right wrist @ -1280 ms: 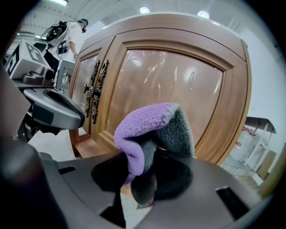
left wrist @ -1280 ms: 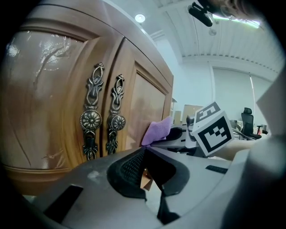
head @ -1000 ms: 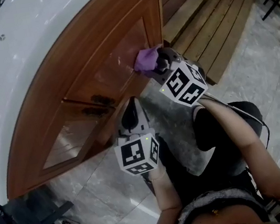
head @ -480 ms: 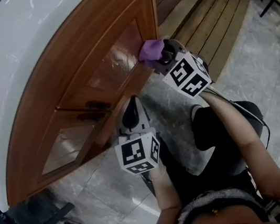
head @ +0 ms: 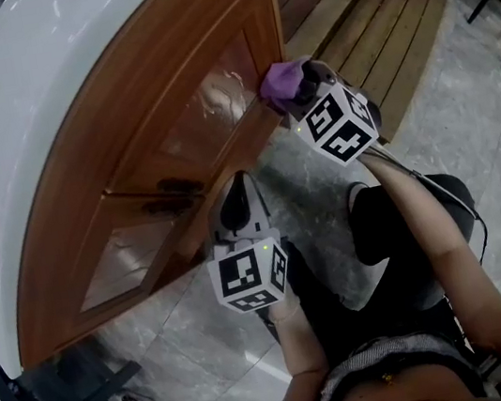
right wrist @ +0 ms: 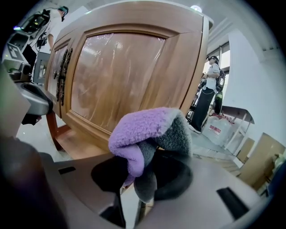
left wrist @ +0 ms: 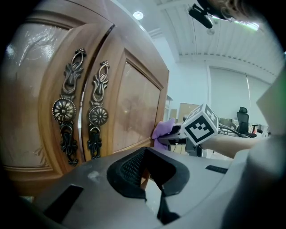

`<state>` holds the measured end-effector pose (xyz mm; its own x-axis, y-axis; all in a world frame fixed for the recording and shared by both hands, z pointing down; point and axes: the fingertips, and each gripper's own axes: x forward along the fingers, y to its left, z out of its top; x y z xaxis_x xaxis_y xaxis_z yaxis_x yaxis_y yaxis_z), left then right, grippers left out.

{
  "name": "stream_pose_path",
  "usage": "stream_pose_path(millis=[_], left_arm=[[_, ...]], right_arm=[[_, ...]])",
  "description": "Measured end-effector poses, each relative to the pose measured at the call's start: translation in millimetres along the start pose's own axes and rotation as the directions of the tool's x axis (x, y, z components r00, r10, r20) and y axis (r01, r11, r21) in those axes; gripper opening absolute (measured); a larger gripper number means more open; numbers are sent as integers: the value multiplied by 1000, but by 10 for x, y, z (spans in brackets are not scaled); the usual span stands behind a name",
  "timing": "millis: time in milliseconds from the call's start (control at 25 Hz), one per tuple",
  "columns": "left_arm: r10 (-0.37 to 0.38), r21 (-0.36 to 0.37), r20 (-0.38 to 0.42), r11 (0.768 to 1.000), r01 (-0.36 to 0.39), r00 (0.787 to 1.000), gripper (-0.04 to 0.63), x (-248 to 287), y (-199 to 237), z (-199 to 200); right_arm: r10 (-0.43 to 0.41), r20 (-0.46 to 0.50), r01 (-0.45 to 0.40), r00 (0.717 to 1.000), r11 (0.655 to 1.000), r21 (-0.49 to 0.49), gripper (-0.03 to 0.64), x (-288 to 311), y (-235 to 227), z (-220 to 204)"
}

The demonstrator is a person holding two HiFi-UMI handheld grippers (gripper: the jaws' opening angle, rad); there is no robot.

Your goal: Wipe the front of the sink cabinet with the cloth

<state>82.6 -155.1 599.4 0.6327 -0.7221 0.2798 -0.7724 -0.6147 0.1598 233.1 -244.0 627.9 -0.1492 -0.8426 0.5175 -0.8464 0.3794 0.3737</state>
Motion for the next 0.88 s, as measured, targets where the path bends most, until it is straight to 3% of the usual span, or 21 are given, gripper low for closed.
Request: stream_pose_path(millis=[880], left_arm=[[21, -3, 5, 1000, -21, 1000, 0, -168, 29, -58]], right_arm=[[-23, 5, 23, 1000, 1000, 20, 187, -8, 4, 11]])
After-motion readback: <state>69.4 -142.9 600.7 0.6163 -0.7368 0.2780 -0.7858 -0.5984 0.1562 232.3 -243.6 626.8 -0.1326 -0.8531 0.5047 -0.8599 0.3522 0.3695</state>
